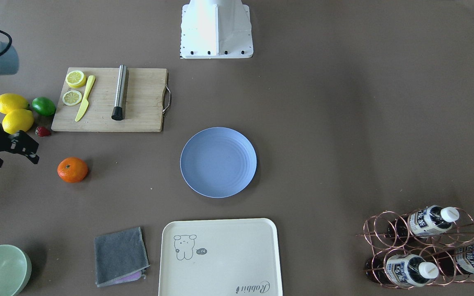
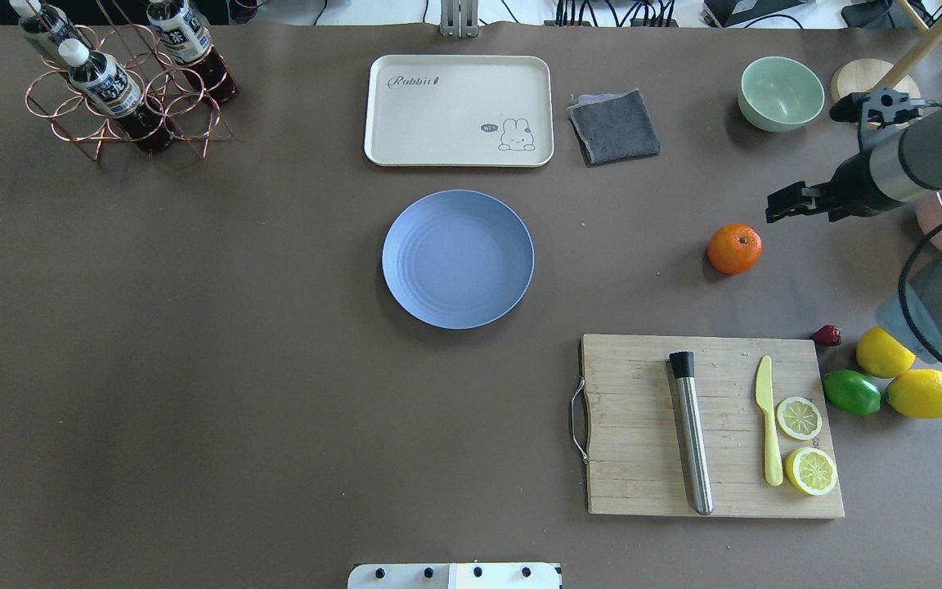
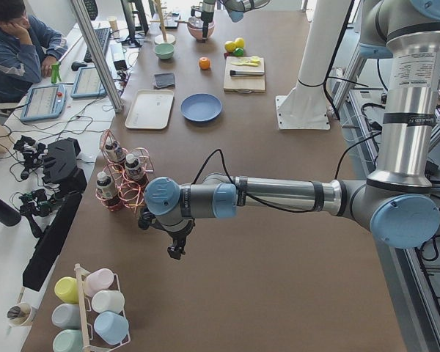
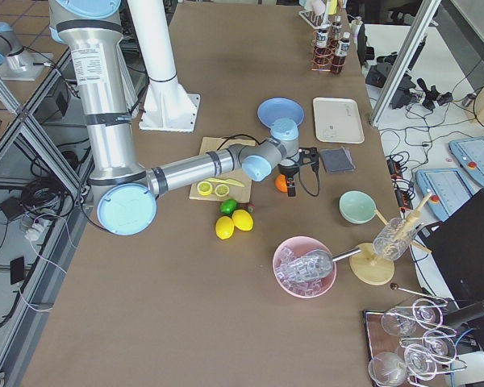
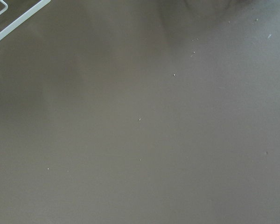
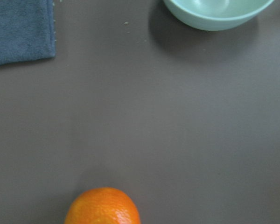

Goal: Pick orange to plate
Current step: 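Reach the right gripper down over the orange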

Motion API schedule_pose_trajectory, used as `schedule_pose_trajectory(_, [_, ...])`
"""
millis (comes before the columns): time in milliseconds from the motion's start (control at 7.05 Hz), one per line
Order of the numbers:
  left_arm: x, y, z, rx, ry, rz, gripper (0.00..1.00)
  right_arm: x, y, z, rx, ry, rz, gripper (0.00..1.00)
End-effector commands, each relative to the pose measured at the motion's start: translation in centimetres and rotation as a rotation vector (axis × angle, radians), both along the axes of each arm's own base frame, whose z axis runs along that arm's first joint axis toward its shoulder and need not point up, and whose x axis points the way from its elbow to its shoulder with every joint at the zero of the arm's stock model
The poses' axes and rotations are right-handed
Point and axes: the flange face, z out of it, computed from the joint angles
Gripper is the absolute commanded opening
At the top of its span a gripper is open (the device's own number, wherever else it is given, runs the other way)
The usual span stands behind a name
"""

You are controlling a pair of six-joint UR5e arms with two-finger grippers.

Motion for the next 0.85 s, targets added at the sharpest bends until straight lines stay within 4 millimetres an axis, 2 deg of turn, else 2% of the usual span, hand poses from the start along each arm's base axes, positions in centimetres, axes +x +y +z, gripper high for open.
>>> schedule_pose_trajectory(0, [0.0, 0.2, 0.1, -0.001, 0.0, 0.0, 0.98, -4.6, -0.3, -1.9, -0.007, 0.009, -0.012, 0.99])
schedule_pose_trajectory(425, [0.0, 0.3, 0.2, -0.004, 0.0, 0.0, 0.98, -6.5, 0.6, -0.6, -0.021, 0.027, -0.041, 0.99])
schedule_pose_trajectory(709, [0.0, 0.9, 0.6, -0.012, 0.002, 0.0, 0.98, -7.5, 0.5, 0.8, -0.032, 0.049, -0.047, 0.99])
